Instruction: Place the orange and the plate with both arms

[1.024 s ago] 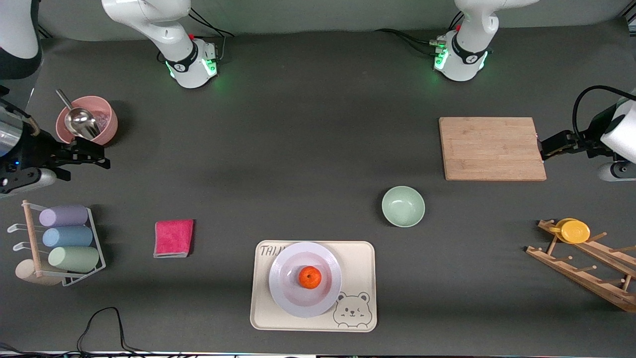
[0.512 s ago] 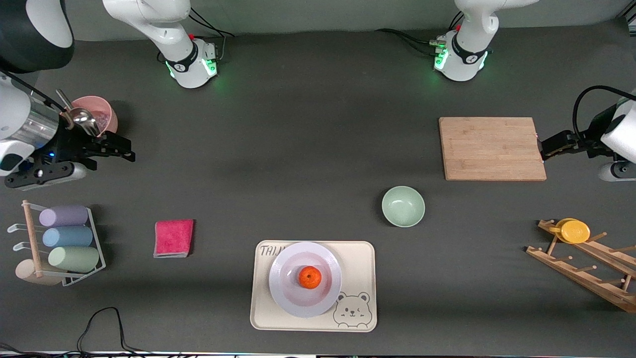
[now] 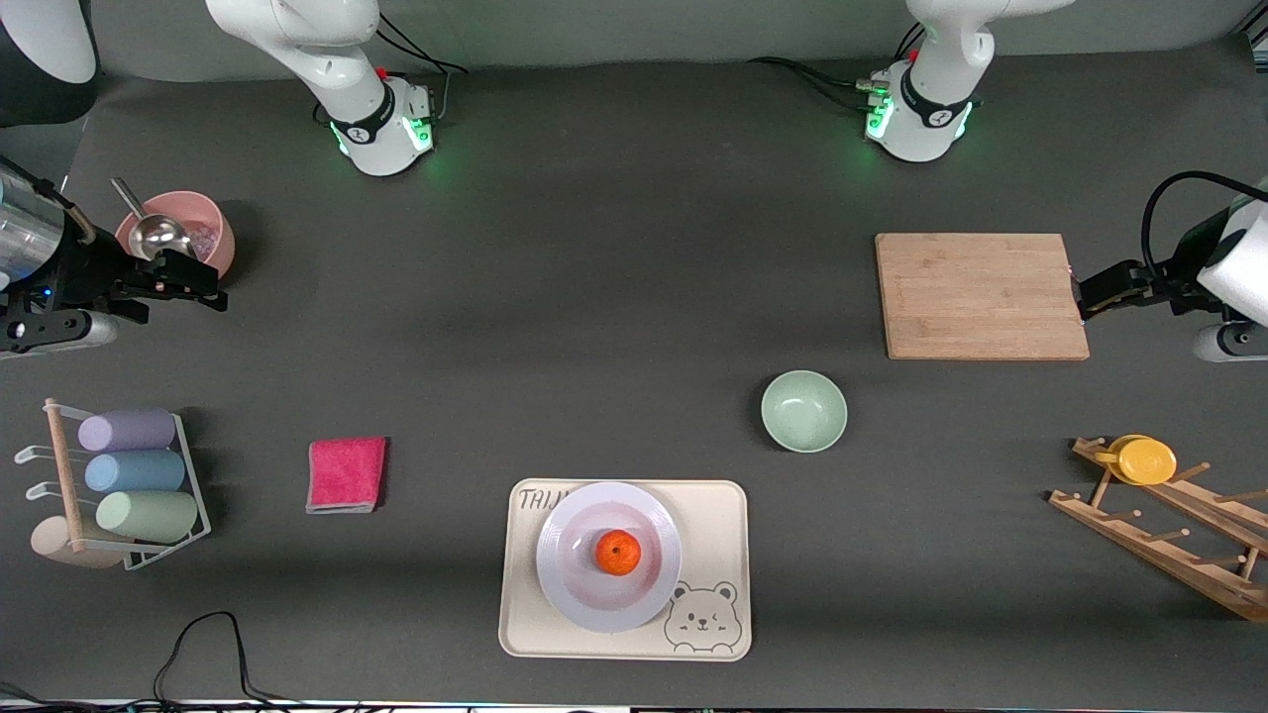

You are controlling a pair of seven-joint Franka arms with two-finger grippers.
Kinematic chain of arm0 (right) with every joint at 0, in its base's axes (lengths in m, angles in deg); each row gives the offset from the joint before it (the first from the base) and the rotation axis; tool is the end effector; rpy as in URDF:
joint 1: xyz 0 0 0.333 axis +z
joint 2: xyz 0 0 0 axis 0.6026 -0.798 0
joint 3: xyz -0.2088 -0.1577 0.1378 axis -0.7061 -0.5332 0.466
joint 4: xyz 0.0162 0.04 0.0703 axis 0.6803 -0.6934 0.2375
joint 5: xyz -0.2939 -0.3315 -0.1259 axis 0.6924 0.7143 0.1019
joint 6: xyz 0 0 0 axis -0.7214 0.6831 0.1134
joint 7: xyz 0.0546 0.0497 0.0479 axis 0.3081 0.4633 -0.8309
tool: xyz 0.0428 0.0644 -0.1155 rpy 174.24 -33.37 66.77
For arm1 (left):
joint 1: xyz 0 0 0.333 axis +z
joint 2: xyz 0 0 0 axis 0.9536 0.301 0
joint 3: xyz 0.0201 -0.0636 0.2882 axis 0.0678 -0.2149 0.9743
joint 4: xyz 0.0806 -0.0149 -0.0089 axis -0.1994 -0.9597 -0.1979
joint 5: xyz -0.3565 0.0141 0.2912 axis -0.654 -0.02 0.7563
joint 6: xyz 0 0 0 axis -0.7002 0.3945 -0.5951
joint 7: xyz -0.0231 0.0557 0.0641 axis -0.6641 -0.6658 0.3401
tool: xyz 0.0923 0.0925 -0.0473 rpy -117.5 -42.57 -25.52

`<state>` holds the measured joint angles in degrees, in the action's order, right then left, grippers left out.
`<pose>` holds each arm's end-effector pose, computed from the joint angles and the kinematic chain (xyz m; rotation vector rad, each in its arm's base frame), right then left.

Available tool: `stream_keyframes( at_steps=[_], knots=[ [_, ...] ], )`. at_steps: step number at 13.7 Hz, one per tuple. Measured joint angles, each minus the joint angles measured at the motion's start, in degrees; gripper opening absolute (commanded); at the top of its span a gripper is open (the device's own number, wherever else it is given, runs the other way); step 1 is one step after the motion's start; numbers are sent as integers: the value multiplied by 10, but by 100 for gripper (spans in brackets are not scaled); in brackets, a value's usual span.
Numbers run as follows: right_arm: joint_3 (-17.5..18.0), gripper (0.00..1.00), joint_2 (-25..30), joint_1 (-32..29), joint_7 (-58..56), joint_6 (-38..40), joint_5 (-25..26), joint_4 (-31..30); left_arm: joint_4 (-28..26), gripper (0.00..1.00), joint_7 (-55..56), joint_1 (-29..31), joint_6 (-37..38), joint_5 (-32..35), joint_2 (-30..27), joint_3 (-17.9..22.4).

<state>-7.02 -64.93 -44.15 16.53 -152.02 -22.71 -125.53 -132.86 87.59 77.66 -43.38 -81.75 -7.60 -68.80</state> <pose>0.6309 0.0203 0.5343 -3.0868 -0.1427 0.1100 0.6442 -0.0191 0.5387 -3.1250 -0.0572 0.1038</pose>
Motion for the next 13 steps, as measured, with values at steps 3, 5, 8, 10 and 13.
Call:
stream_keyframes(
  at_steps=[3,5,8,10,13],
  knots=[
    [0,100,1,0,0,0,1,0,0,100,0,0,0,0,0,0],
    [0,100,5,0,-3,0,1,0,0,100,0,0,0,0,0,0],
    [0,100,7,0,-4,0,1,0,0,100,0,0,0,0,0,0],
    [0,100,7,0,-7,0,1,-1,0,100,0,0,0,0,0,0],
    [1,100,7,1,-8,0,-4,-1,0,100,0,0,0,0,0,0]
  ],
)
